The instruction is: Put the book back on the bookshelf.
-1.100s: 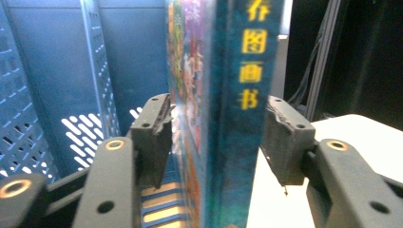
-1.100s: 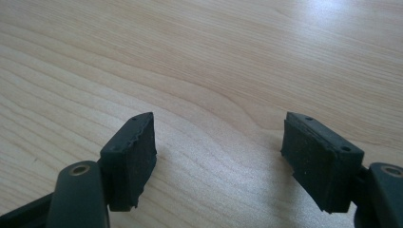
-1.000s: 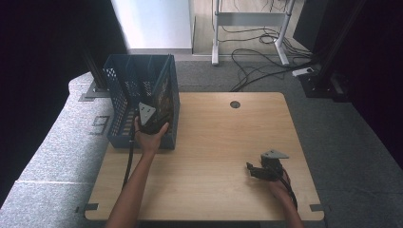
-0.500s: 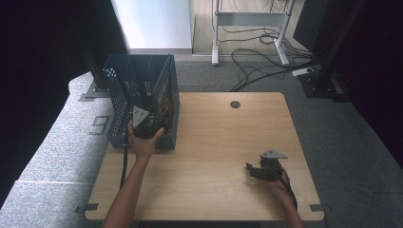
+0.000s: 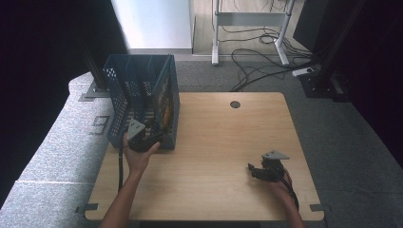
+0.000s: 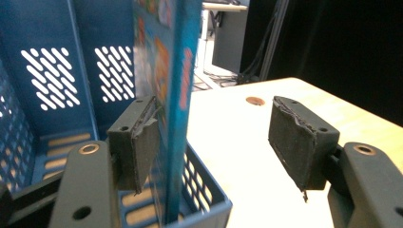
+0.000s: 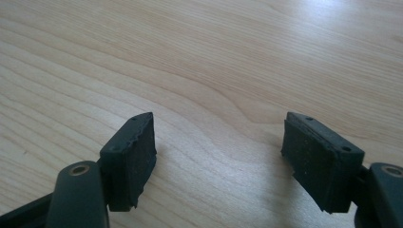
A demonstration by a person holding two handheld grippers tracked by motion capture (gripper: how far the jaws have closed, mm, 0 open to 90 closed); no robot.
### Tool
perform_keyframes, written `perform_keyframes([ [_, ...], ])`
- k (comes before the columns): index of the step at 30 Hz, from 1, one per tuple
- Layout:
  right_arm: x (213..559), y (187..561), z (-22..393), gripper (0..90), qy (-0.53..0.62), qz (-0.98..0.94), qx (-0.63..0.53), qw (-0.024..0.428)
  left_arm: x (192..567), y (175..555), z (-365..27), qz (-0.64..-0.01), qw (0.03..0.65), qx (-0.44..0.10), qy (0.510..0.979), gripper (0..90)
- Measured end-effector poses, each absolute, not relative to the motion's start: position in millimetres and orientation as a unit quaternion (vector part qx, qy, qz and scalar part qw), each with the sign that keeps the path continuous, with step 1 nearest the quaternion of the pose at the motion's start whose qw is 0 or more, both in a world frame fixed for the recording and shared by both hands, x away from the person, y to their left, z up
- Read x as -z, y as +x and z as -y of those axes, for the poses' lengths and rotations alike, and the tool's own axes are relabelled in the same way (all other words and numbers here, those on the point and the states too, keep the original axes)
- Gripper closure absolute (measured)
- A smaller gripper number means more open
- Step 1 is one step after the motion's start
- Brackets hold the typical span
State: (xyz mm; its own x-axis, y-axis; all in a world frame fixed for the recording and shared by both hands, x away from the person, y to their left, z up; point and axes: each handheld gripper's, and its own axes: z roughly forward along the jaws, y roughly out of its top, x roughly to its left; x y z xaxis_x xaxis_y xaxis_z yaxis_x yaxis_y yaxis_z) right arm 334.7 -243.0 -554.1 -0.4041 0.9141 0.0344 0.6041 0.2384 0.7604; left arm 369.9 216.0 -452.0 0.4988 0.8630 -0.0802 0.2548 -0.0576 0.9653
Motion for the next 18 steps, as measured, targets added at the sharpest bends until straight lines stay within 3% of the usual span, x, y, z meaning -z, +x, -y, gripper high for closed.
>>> perform_keyframes([
  [18,554,335,245,26.3,0.507,-0.753,-0.36,0.215,487,322,-214,-0.399,0.532,-0.208,0.717,32.2],
])
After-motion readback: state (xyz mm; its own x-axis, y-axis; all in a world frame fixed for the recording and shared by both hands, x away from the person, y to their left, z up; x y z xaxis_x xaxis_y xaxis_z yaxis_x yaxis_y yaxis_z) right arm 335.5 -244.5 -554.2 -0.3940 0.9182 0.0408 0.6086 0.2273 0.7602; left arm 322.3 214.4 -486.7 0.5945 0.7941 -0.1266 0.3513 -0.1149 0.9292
